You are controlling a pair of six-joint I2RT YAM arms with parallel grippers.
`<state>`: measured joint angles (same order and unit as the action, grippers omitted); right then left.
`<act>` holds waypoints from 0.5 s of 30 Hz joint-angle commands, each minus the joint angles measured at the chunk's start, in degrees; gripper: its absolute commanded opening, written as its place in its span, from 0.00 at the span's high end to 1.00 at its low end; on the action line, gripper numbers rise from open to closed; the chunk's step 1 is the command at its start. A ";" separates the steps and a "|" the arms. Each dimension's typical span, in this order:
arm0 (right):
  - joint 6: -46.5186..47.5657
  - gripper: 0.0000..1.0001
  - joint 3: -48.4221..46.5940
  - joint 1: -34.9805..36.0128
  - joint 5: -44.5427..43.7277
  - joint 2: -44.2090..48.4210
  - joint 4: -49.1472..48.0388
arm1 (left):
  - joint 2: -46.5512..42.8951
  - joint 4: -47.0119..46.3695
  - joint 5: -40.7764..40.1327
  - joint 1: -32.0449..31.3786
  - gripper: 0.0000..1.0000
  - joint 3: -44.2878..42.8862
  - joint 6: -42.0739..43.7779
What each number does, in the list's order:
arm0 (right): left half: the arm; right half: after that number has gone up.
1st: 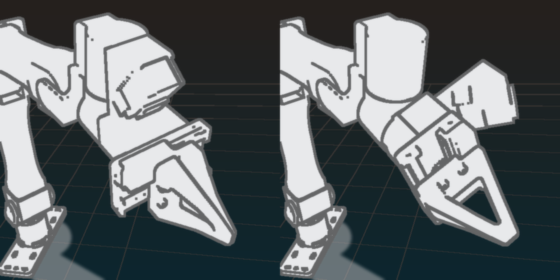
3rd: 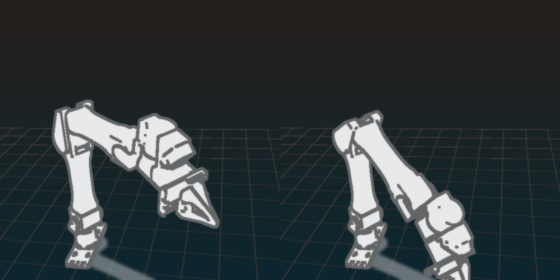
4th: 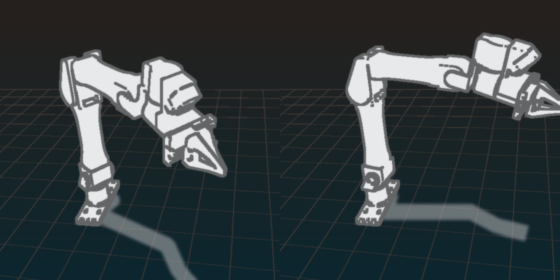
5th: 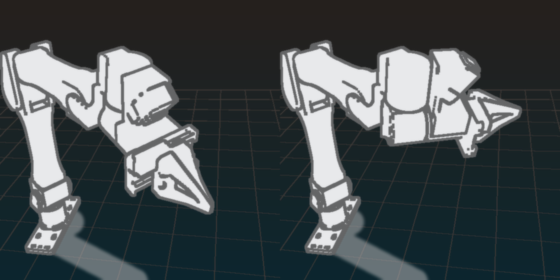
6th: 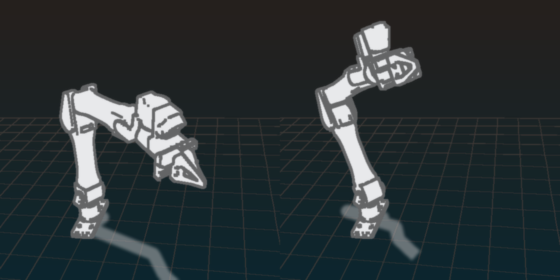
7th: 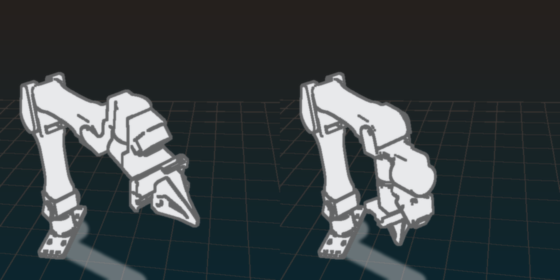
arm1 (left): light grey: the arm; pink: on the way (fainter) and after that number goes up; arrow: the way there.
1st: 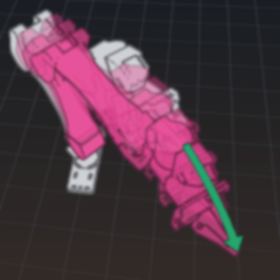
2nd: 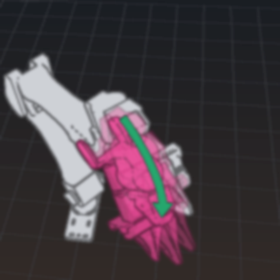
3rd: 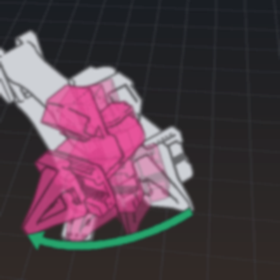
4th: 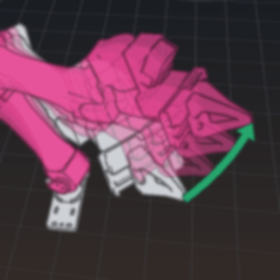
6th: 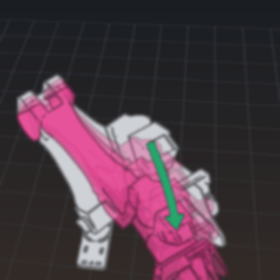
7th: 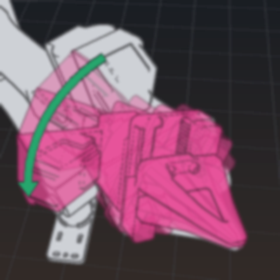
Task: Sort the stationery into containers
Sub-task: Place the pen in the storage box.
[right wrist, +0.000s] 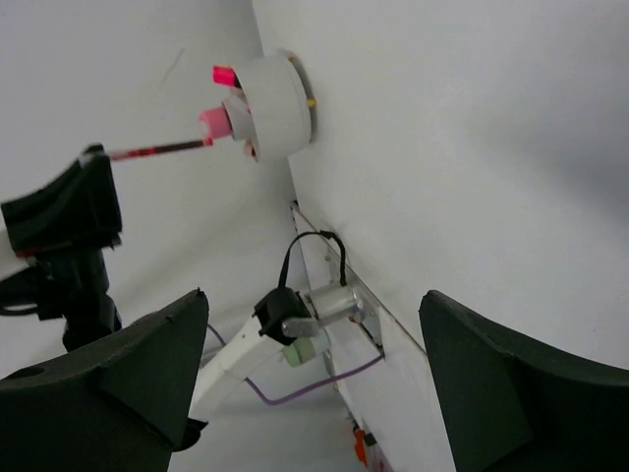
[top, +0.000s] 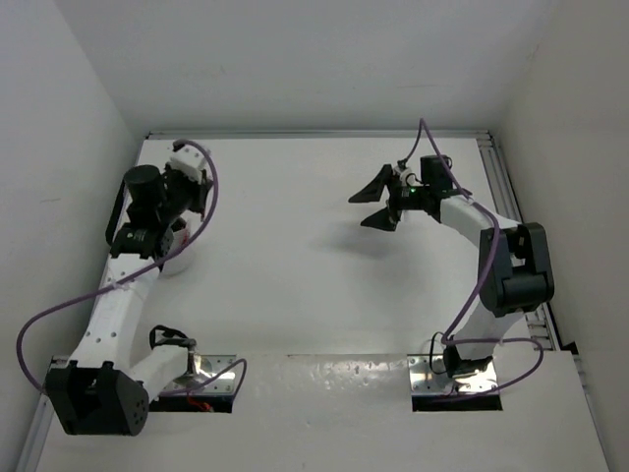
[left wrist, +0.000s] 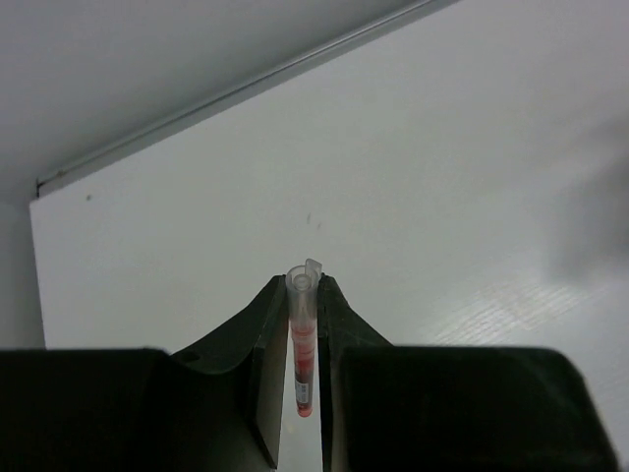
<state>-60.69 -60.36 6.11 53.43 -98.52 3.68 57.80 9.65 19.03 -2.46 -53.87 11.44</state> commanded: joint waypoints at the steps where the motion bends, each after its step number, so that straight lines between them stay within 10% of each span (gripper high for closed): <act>1: 2.15 0.14 -0.02 1.71 1.24 0.97 -0.44 | 0.38 -0.77 0.56 7.00 1.00 -1.50 -5.29; 15: 2.42 0.16 -0.64 0.66 0.62 -0.53 -1.13 | 4.16 4.85 9.54 20.21 1.00 -2.57 -0.46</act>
<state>-59.18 -59.70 7.84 54.04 -98.59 4.47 62.28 13.69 25.61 16.71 -55.29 9.47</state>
